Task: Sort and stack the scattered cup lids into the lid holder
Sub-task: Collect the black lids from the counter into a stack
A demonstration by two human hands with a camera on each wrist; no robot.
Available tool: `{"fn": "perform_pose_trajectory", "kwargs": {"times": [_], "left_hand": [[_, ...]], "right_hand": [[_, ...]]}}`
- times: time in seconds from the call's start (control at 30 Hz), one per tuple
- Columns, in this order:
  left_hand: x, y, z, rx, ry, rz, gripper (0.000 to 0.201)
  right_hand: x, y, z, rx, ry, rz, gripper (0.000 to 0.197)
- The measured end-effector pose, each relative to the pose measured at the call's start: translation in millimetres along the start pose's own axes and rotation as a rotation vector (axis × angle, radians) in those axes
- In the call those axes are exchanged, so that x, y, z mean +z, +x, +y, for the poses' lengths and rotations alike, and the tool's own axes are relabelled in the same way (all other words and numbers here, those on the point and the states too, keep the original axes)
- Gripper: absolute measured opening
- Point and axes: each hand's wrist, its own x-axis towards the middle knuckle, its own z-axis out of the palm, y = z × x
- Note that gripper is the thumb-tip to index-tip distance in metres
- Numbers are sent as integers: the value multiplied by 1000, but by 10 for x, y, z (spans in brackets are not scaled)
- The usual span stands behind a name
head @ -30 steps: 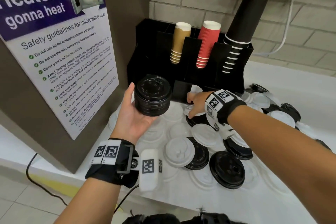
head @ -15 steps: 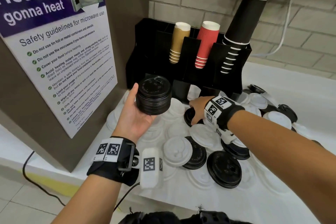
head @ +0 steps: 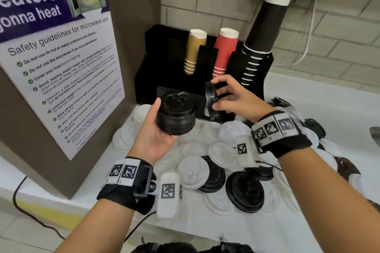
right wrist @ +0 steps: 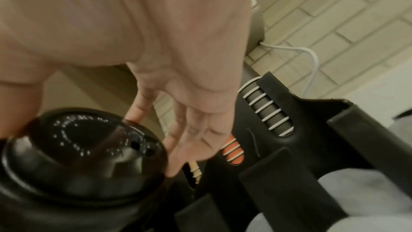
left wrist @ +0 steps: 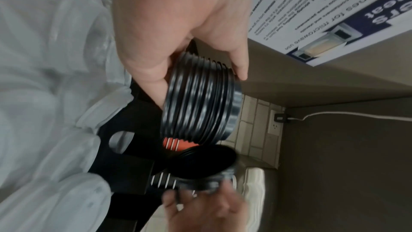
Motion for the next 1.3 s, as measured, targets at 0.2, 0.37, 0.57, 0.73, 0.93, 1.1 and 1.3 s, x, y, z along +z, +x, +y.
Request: {"fn": "perform_pose_trajectory", "kwargs": {"times": [0.2, 0.37, 0.57, 0.73, 0.93, 1.1, 1.3], "left_hand": [[98, 16, -162, -69, 39, -43, 56], [133, 20, -275, -119, 113, -66, 53], [145, 12, -344, -143, 113, -69, 51], [161, 11, -359, -154, 103, -79, 53], [124, 10, -292, -101, 57, -69, 49], [24, 41, -87, -4, 25, -32, 54], [0, 11, 33, 42, -5, -53, 41]], "right_hand": [[223, -334, -67, -205, -116, 88, 50], [300, -405, -69, -245, -220, 146, 41], [266, -413, -154, -234, -323, 107, 38], [264, -438, -143, -229, -398, 93, 42], [185, -521, -55, -231, -380, 211, 23], [363, -674, 126, -65, -886, -233, 54], [926, -622, 281, -68, -1118, -384, 105]]}}
